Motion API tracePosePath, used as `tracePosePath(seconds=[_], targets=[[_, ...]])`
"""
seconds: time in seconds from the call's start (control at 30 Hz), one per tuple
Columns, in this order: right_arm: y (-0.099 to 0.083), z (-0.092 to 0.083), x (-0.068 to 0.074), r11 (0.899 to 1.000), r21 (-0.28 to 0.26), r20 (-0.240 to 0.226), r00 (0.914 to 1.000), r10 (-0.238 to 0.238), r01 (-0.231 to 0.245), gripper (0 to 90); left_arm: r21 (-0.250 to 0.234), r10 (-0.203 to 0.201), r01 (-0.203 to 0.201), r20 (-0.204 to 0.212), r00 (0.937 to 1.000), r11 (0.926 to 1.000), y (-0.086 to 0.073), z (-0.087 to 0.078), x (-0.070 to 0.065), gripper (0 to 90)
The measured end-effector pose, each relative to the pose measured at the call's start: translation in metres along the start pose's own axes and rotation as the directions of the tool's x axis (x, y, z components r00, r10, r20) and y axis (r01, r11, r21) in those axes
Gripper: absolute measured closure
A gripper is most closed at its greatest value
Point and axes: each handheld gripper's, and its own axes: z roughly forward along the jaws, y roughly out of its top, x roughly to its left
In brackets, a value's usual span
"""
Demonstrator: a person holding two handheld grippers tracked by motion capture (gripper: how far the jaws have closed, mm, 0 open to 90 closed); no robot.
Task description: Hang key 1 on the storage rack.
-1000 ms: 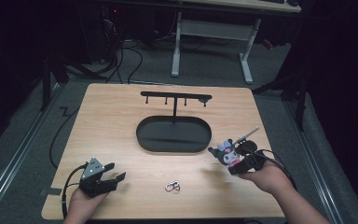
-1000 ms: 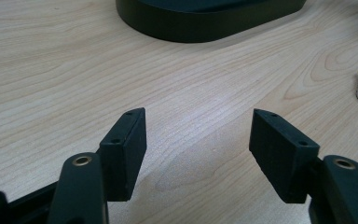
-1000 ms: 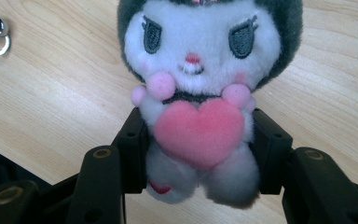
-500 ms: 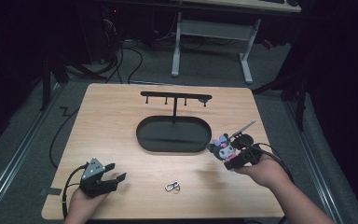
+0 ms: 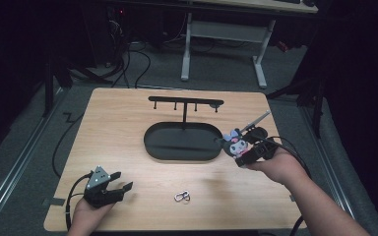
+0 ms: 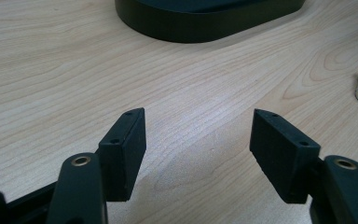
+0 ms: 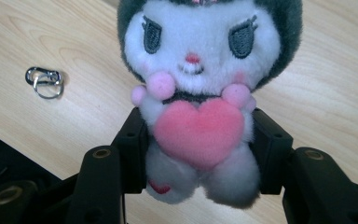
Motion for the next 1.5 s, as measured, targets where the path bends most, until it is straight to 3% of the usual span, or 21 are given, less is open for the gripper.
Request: tracePosePath(seconds=[0.53, 1.5], targets=[[0.021, -0.025, 0.002, 1.0, -0.023, 0.001, 1.0, 0.008, -0.008, 49.3, -0.004, -0.004, 0.004, 0.0, 1.0, 1.0, 0.0, 0.0, 0.0, 36.9], [0.07, -0.034, 0.0, 0.999, -0.043, -0.006, 0.9999, 0.009, -0.009, 49.3, -0.004, -0.007, 0.007, 0.002, 1.0, 1.0, -0.001, -0.001, 0.002, 36.9]])
